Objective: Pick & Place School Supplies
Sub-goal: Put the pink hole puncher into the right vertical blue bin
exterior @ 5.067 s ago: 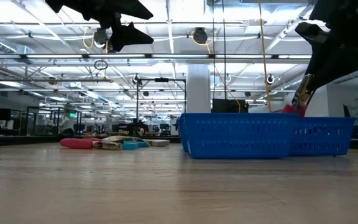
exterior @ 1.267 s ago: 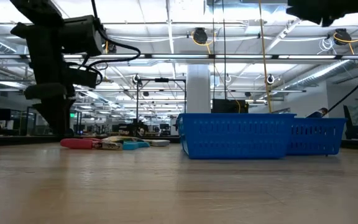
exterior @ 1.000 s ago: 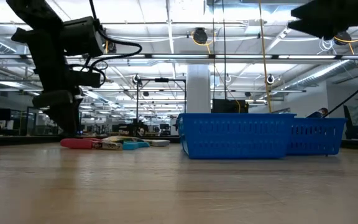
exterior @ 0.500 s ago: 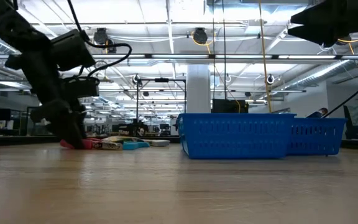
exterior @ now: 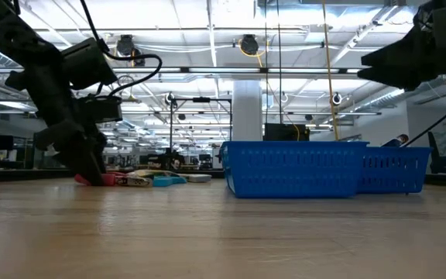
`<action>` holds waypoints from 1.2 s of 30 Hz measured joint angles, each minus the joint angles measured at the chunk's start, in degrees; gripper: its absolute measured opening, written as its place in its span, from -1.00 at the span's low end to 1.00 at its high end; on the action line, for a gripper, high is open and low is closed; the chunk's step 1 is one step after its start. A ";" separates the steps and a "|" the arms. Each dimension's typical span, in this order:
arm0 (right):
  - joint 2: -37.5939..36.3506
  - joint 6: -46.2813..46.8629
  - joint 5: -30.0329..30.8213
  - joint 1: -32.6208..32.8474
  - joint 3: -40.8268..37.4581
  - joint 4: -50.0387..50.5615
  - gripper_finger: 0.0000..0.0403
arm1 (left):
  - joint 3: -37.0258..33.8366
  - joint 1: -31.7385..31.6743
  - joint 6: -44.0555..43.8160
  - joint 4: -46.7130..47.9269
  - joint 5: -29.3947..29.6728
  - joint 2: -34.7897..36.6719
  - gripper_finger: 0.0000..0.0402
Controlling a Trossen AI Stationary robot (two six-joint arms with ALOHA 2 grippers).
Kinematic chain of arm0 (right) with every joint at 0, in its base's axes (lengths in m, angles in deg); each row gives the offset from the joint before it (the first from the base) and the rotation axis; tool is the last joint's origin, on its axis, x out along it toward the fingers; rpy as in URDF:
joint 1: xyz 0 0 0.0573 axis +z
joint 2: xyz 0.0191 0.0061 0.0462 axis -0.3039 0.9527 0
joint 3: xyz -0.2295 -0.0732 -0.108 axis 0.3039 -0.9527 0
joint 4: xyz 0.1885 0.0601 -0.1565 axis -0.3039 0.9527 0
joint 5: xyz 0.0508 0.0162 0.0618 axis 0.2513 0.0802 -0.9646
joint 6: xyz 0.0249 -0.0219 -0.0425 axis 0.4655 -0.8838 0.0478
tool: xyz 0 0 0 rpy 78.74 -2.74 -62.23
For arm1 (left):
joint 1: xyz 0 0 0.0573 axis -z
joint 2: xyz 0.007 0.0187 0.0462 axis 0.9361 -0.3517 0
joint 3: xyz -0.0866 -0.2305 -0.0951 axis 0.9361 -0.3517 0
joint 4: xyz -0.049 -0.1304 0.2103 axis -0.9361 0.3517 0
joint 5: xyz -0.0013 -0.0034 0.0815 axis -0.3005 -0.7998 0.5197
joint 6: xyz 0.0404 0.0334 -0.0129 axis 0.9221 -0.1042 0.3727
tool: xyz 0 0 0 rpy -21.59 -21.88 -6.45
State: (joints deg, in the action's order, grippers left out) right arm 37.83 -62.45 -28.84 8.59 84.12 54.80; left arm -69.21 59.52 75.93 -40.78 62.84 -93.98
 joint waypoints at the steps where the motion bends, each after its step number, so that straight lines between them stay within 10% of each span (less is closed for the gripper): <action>1: -0.03 0.00 0.00 0.00 0.00 -0.47 0.38 | -0.02 0.00 -0.20 0.00 0.04 0.00 -0.22; 10: -0.03 -0.39 -4.07 0.02 0.00 -3.37 0.38 | -0.11 0.20 -9.74 -0.42 4.45 -0.11 -0.72; 27: 2.67 2.60 -4.45 0.00 0.00 -3.85 0.38 | 17.44 13.42 3.05 10.66 27.13 2.20 -0.74; 36: 10.73 3.45 -4.99 -2.54 0.03 -13.27 0.38 | 23.85 18.89 16.70 0.49 41.88 2.27 -0.73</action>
State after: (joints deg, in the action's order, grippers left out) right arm 48.55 -59.00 -33.82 6.05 84.15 41.53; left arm -45.36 78.41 92.64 -40.30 104.72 -91.71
